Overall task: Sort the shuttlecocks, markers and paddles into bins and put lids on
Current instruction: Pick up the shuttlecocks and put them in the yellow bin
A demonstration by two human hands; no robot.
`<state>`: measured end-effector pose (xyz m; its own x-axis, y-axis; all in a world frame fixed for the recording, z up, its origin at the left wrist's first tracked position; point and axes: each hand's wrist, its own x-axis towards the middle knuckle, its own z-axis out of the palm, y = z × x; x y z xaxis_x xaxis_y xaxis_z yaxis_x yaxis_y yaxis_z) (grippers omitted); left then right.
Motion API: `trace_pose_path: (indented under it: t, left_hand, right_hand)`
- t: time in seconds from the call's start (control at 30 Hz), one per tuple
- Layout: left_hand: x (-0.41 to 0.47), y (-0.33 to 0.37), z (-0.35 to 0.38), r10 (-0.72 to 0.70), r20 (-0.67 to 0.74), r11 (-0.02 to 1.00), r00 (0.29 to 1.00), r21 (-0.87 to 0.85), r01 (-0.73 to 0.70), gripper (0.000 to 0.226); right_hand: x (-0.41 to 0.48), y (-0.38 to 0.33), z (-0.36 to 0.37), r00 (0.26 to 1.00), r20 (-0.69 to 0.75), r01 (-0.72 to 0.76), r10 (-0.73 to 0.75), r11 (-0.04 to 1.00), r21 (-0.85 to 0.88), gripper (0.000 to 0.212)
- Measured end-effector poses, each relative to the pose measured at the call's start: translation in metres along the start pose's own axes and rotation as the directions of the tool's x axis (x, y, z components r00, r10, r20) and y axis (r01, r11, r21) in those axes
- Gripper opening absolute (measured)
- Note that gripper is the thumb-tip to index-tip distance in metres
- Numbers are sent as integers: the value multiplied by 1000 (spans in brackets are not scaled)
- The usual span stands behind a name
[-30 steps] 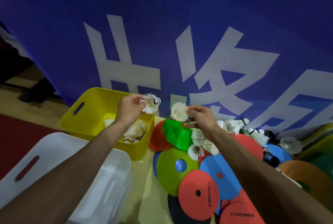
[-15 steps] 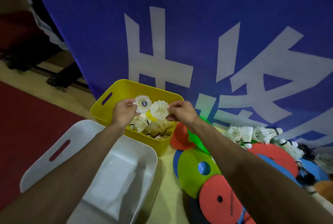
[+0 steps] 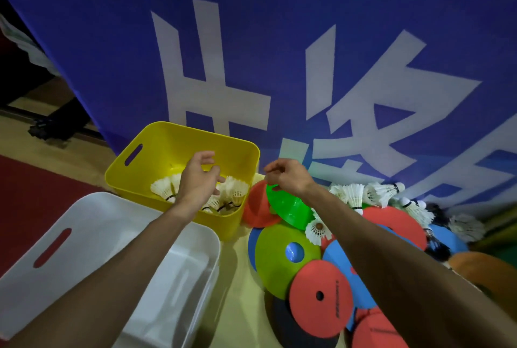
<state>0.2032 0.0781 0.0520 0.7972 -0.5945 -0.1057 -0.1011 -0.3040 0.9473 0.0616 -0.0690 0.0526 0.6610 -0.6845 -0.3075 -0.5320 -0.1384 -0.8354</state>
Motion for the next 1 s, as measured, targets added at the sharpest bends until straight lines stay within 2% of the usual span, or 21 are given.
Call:
trace_pose_path:
  t: [0.13,0.27,0.43,0.57,0.77,0.87,1.0]
  left_hand:
    - [-14,17,41,65,114,997,991,24,-68,34]
    - [-24,22,86,113,253,988,961,70,-135,34]
    - [-32,19,129,103,381,970,919,167,-178,31]
    - [-39,10,159,21,468,964,884,225,-142,28]
    - [-43,-13,205,-38,582,922,812,334,-197,38]
    - [-39,-20,221,11,587,877,809,383,-290,42]
    - [-33,-22,237,101,623,829,776,379,-412,64]
  right_hand:
    - [-11,27,-43,997,-82,-1,-5,997,-73,17]
    - [-28,53,-87,987,-155,0,-38,972,-236,21]
    - [-45,87,-125,981,-187,-30,-45,926,-377,25]
    - [-48,120,-134,978,-207,-104,21,910,-400,26]
    - [-42,157,-129,986,-135,-149,96,869,-472,36]
    - [-36,170,-127,988,-93,-156,127,864,-478,41]
    - [-30,182,-125,992,-63,-122,105,875,-468,38]
